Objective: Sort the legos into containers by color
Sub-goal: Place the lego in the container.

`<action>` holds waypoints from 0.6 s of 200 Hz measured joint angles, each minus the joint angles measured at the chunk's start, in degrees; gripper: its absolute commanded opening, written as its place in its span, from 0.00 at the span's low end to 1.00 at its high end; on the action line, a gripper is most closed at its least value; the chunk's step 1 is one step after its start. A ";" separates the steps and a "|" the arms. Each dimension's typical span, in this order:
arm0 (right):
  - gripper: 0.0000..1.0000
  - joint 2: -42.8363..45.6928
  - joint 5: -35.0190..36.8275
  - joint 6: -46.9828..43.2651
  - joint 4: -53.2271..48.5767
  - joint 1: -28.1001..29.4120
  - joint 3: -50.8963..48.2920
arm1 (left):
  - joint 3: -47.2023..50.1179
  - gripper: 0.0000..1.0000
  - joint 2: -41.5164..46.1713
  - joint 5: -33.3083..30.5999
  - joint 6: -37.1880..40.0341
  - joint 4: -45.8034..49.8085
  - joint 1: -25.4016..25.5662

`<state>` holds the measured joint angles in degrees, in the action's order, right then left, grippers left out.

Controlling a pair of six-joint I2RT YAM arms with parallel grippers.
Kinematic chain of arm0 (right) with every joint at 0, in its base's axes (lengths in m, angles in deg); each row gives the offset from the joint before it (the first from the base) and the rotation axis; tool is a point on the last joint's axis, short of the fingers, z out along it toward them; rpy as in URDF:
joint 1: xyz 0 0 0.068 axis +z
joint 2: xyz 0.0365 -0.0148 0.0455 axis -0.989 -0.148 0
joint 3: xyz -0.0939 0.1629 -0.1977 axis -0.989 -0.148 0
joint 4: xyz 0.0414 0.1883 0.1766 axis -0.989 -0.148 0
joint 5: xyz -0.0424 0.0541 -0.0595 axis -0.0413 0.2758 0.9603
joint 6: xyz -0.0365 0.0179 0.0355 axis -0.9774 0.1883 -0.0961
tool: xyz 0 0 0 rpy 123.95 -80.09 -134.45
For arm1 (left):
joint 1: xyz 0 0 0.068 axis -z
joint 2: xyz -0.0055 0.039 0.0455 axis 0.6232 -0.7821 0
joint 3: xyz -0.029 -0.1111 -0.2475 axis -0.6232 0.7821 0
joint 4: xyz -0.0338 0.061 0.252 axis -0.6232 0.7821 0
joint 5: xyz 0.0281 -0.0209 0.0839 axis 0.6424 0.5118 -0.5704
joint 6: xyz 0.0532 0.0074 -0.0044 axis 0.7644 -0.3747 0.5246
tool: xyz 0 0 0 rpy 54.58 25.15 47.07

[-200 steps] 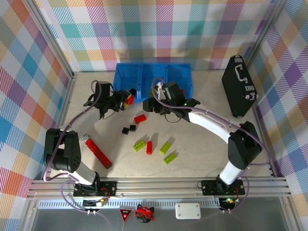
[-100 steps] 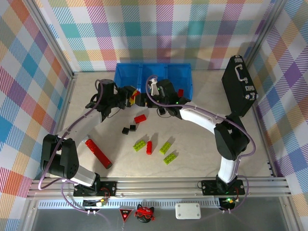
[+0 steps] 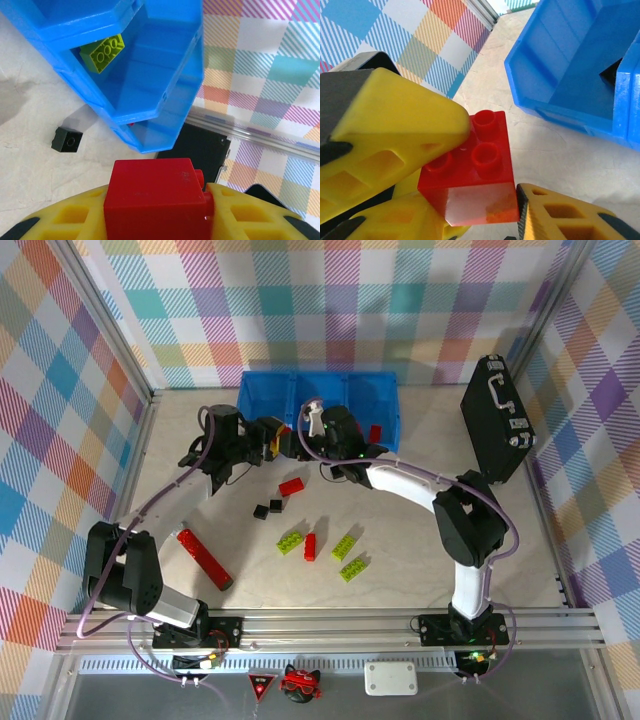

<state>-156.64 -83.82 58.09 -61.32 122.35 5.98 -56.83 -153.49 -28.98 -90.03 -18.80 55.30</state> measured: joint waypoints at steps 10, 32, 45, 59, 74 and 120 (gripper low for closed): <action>0.37 0.00 0.20 -0.63 -0.26 0.11 0.00 | 0.48 0.45 0.42 -0.37 -0.31 0.00 0.00; 0.36 0.09 1.09 -1.20 -0.98 0.44 0.00 | 0.70 0.59 0.72 -0.55 -0.33 0.02 0.00; 0.35 0.33 2.08 -1.46 -1.97 0.39 0.00 | 0.70 0.64 0.92 -0.57 -0.20 0.04 0.02; 0.35 0.92 3.23 -2.16 -3.82 0.11 0.00 | 0.70 0.66 1.14 -0.61 0.42 0.26 0.04; 0.35 1.92 4.20 -2.64 -5.73 -0.37 -0.02 | 0.66 0.67 1.36 -0.61 1.81 0.96 0.04; 0.35 6.38 5.11 -4.17 -12.50 -5.07 -0.35 | -4.48 0.67 1.46 -1.18 13.07 11.67 -0.33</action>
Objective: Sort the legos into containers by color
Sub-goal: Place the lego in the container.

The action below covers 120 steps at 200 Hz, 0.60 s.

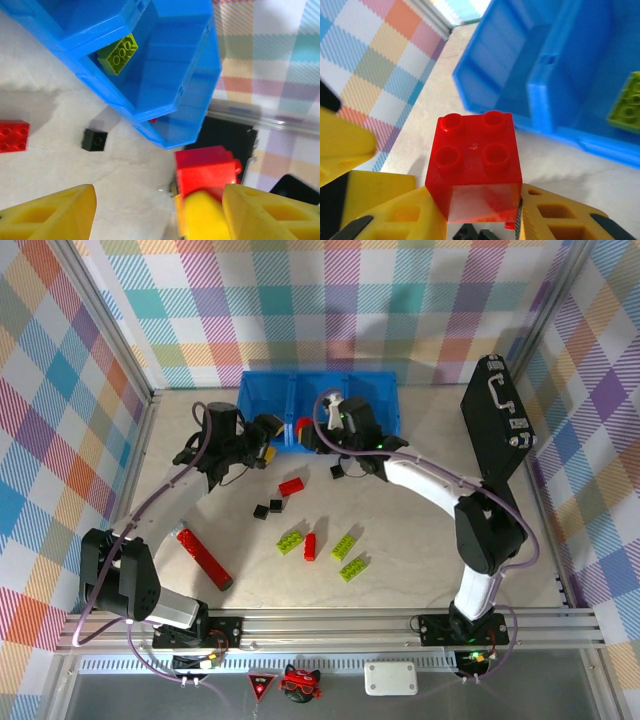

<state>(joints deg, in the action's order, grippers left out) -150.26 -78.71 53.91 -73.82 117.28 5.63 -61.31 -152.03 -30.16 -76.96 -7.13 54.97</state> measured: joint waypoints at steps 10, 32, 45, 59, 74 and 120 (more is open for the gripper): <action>0.35 0.81 -0.11 -0.28 -1.86 -1.92 0.02 | -1.55 0.67 0.11 -0.59 3.23 2.91 -0.13; 0.36 1.29 -0.39 -1.31 -7.02 -5.99 0.74 | -4.17 0.67 0.55 -2.45 10.88 9.46 -0.46; 0.36 1.07 -0.81 -2.08 -11.28 -8.24 1.95 | -4.50 0.67 0.96 -3.37 14.80 12.66 -0.85; 0.36 -0.04 -1.22 -2.91 -15.54 -10.56 4.79 | -4.50 0.67 1.22 -4.39 18.08 15.54 -1.29; 0.36 -2.12 -1.51 -3.96 -18.88 -12.50 8.55 | -4.50 0.67 1.27 -5.29 20.94 18.05 -1.77; 0.37 -10.54 -1.62 -7.28 -28.20 -15.87 19.43 | -4.31 0.67 2.03 -6.99 25.92 21.84 -2.27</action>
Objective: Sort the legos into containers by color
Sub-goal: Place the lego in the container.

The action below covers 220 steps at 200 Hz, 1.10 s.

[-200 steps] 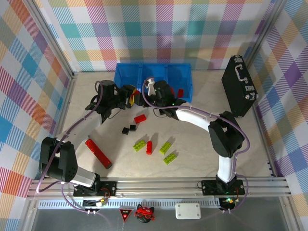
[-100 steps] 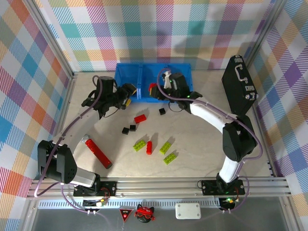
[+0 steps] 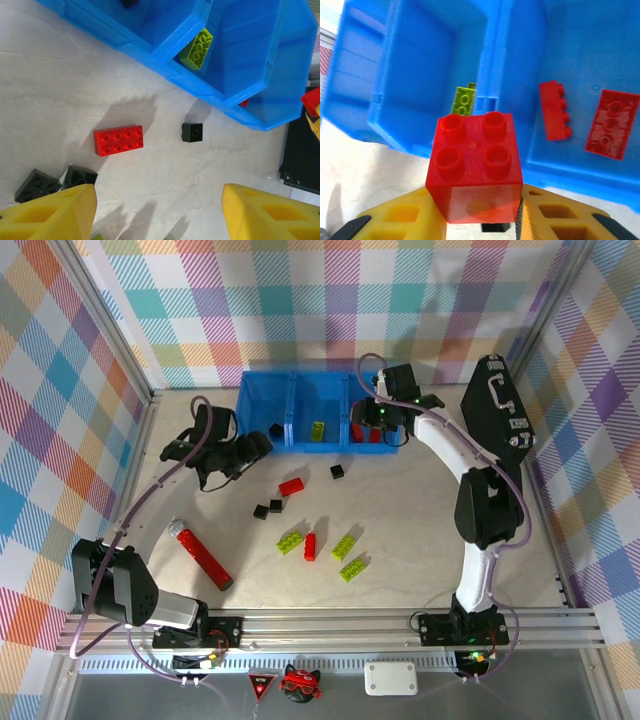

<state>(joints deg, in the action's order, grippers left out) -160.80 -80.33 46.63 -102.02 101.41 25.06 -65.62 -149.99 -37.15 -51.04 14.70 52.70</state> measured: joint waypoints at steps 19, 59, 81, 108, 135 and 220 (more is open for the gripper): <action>0.37 -3.69 0.44 -1.07 -3.34 -0.87 3.76 | 0.09 0.67 0.98 -0.79 1.14 0.74 -0.09; 0.37 -11.67 1.53 -3.10 -8.59 -2.05 11.52 | 0.57 0.67 2.91 -1.95 2.58 2.23 -0.17; 0.38 -15.52 1.99 -3.93 -10.84 -2.36 15.45 | 0.92 0.67 3.26 -2.58 2.84 3.15 -0.50; 0.38 -20.11 2.12 -4.83 -13.27 -2.84 20.33 | 0.92 0.67 3.26 -3.30 3.43 3.39 -0.76; 0.38 -24.09 2.19 -5.73 -15.30 -3.10 24.41 | 0.98 0.67 3.26 -3.41 3.82 3.50 -0.81; 0.45 -30.77 4.11 -7.87 -18.86 -3.74 32.46 | 1.66 0.67 3.19 -3.41 4.07 4.61 -0.81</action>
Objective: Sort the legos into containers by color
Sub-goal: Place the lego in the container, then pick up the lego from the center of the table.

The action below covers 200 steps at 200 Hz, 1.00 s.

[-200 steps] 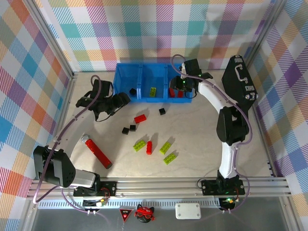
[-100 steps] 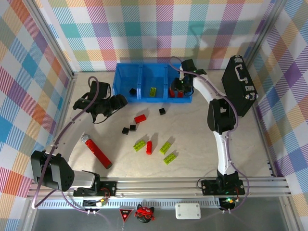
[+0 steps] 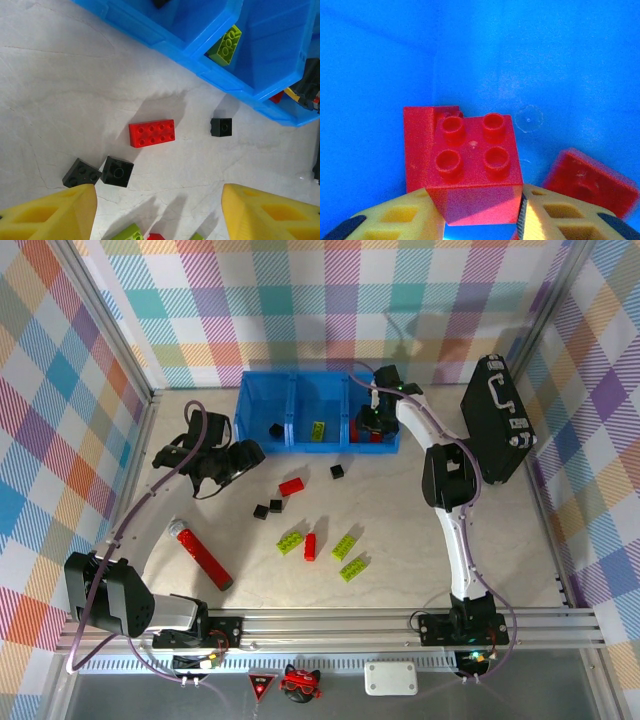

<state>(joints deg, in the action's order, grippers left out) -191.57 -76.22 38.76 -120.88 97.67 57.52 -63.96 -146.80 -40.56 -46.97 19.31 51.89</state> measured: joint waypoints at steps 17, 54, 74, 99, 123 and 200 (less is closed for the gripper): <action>0.50 0.00 0.20 -0.55 -0.57 0.00 0.02 | 0.11 0.67 0.00 -0.02 0.22 0.37 0.00; 0.51 0.42 0.46 -0.98 -1.79 0.00 0.02 | 0.22 0.66 -0.37 -0.55 1.68 1.55 0.00; 0.51 2.40 0.90 -1.09 -3.39 0.00 -0.07 | 0.22 0.65 -1.49 -1.09 3.04 2.47 0.00; 0.51 9.90 1.25 -1.11 -3.74 -0.07 -3.58 | 0.20 0.64 -3.91 -2.14 4.85 3.80 0.24; 0.52 20.52 1.11 -0.87 -2.64 -0.02 -9.68 | -0.09 0.64 -7.15 -3.34 6.49 4.85 1.16; 0.52 46.36 -0.50 3.28 4.92 0.39 -39.85 | -9.03 0.62 -23.23 -9.99 11.43 6.16 7.28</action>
<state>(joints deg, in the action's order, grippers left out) -145.21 -76.72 42.04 -115.96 98.07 17.67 -72.98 -170.04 -50.55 -35.54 25.48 59.17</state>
